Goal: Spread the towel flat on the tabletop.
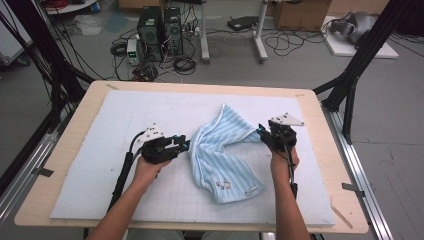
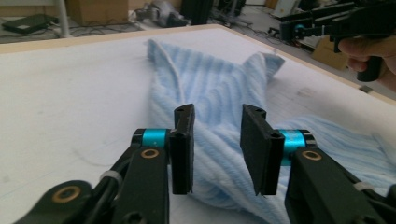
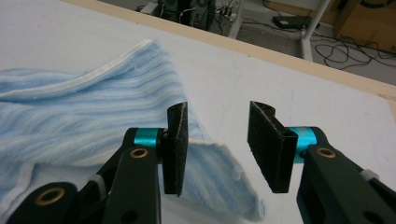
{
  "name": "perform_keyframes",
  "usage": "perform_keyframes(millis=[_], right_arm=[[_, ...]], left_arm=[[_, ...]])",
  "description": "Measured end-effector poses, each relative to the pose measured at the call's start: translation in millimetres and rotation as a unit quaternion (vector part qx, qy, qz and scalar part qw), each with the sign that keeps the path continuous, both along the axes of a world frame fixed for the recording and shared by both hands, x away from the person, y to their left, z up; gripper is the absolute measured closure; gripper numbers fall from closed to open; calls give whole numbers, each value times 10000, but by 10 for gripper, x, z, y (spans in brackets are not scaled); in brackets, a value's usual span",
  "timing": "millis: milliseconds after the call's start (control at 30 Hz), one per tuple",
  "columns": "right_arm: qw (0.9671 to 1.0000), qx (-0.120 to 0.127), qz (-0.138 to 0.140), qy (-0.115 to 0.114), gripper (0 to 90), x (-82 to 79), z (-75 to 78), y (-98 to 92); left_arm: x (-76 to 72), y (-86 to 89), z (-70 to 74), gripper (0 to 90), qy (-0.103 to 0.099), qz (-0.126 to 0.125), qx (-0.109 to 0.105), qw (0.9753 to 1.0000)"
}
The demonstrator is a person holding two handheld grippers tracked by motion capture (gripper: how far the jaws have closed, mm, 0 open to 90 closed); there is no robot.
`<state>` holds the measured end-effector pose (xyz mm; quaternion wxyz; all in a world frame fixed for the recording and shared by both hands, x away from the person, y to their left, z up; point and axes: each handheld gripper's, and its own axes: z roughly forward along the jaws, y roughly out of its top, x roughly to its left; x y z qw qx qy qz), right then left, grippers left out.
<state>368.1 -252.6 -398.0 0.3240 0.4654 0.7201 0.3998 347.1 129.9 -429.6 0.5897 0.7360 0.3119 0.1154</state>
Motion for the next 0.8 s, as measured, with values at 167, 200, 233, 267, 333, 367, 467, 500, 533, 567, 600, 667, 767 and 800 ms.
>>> perform_keyframes(millis=[167,200,233,267,333,367,467,500,533,567,600,667,767,800], right_arm=[[9997,161,160,-62,549,-130,4,-56],[9996,204,200,-71,547,-157,8,-61],[9995,216,232,-70,547,-171,11,-61],[9994,191,265,-82,547,-190,15,-58],[9991,195,345,-128,547,-214,18,-55],[9990,181,388,-148,547,-224,21,-51],[9986,168,491,-130,547,-241,22,-31],[9984,166,521,-128,547,-241,17,-25],[9984,157,534,-118,547,-243,13,-18],[9983,149,563,-96,548,-243,6,-10],[9981,129,595,-78,548,-241,-4,1],[9980,116,616,-24,549,-241,-21,22],[9977,107,664,26,549,-241,-53,50],[9975,85,695,45,549,-241,-69,59]], left_arm=[[-11,-228,-9,578,78,-25,274,9996],[-5,-260,-24,505,116,64,378,9992],[3,-297,-47,472,156,180,556,9982],[9,-336,-79,449,194,359,823,9958],[19,-369,-122,426,261,466,1072,9928],[27,-380,-145,434,315,507,1201,9910],[55,-358,-171,576,477,468,1227,9902],[62,-342,-169,642,491,430,1225,9903],[67,-323,-165,714,505,418,1199,9906],[75,-294,-157,774,532,368,1084,9920],[82,-265,-147,811,558,334,982,9930],[97,-211,-127,816,567,297,877,9941],[114,-111,-112,816,565,344,711,9953],[117,-79,-109,816,563,365,686,9954]])
